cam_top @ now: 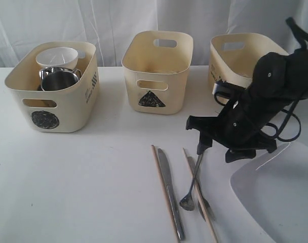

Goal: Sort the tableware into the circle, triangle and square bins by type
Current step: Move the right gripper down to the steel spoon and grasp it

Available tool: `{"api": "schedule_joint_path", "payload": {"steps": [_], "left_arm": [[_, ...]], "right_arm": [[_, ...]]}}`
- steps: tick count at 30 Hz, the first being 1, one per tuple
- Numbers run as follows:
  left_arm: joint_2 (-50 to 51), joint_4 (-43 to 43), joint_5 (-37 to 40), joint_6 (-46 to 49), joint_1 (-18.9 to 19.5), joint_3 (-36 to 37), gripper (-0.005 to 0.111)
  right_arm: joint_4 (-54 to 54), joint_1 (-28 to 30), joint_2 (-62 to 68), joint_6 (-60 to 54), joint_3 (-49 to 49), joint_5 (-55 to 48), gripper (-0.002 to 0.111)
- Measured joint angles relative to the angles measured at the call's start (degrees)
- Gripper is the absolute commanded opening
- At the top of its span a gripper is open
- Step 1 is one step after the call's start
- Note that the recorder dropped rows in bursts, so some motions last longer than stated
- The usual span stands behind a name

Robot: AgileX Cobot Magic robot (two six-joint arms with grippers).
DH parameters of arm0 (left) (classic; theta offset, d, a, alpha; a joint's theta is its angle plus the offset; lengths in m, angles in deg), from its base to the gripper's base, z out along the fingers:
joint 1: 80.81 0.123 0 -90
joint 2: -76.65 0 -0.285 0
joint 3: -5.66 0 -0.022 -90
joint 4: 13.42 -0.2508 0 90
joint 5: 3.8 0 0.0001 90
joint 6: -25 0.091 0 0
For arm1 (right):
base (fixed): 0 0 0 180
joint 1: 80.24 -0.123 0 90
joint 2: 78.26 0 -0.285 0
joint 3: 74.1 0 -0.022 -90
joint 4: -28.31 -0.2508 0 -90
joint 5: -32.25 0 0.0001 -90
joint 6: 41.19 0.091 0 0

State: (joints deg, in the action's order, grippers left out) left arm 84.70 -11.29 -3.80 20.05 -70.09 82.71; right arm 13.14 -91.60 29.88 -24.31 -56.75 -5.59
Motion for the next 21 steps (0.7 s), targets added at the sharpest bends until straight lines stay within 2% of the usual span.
{"api": "schedule_joint_path", "payload": {"steps": [11, 21], "left_arm": [[0.0, 0.0, 0.0, -0.1, 0.0, 0.0, 0.047], [0.0, 0.0, 0.0, -0.1, 0.0, 0.0, 0.047]], "right_arm": [[0.0, -4.1, 6.2, 1.9, -2.6, 1.1, 0.059], [0.3, -4.6, 7.6, 2.6, -4.1, 2.2, 0.059]]}}
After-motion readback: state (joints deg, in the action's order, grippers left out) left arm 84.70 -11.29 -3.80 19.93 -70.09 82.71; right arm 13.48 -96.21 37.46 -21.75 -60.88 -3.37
